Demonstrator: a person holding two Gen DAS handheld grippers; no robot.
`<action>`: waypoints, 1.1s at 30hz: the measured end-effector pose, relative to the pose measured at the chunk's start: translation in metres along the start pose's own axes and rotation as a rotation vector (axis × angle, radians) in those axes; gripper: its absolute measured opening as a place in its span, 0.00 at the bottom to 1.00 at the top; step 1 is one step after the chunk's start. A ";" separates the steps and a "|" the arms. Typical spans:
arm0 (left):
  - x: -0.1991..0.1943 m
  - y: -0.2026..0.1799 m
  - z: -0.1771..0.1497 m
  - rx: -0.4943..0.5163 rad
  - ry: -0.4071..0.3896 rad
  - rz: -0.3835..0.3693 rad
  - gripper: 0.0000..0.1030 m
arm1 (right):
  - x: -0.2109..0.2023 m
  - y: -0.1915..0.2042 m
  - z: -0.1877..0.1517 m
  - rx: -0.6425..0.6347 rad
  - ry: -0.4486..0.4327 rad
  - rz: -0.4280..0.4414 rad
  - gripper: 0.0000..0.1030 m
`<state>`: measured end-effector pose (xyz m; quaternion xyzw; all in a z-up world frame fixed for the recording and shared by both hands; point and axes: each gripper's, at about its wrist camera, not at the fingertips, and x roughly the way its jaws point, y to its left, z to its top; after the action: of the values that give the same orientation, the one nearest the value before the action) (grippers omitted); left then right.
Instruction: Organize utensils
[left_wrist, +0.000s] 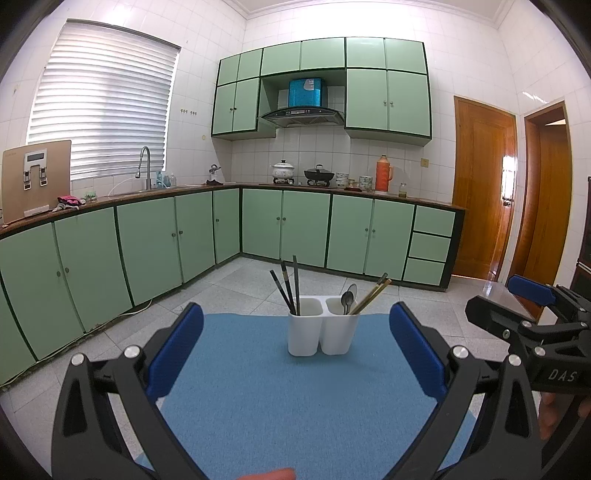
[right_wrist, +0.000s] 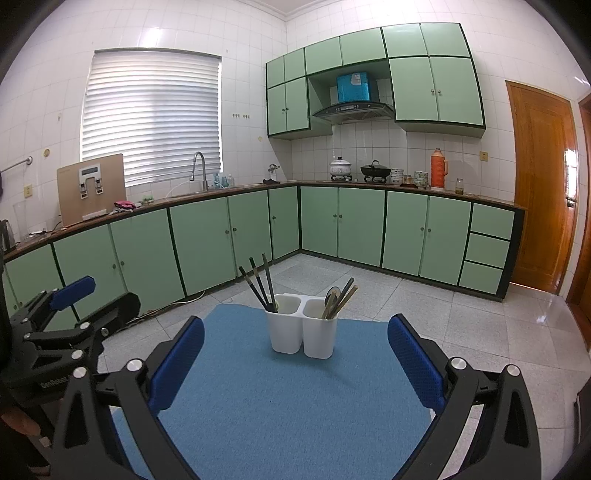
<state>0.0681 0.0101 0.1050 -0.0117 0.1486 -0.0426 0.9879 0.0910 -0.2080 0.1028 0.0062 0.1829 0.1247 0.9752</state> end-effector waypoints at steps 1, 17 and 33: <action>0.000 0.000 0.000 0.001 0.000 -0.001 0.95 | 0.000 0.000 0.000 0.000 0.001 0.000 0.95; 0.000 0.000 -0.001 0.000 0.000 0.000 0.95 | 0.000 0.000 0.000 0.001 0.000 -0.001 0.95; 0.001 0.001 -0.001 0.001 0.004 0.001 0.95 | 0.000 0.000 0.000 0.001 0.001 0.000 0.95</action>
<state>0.0685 0.0107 0.1041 -0.0108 0.1506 -0.0421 0.9876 0.0907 -0.2075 0.1026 0.0067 0.1835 0.1244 0.9751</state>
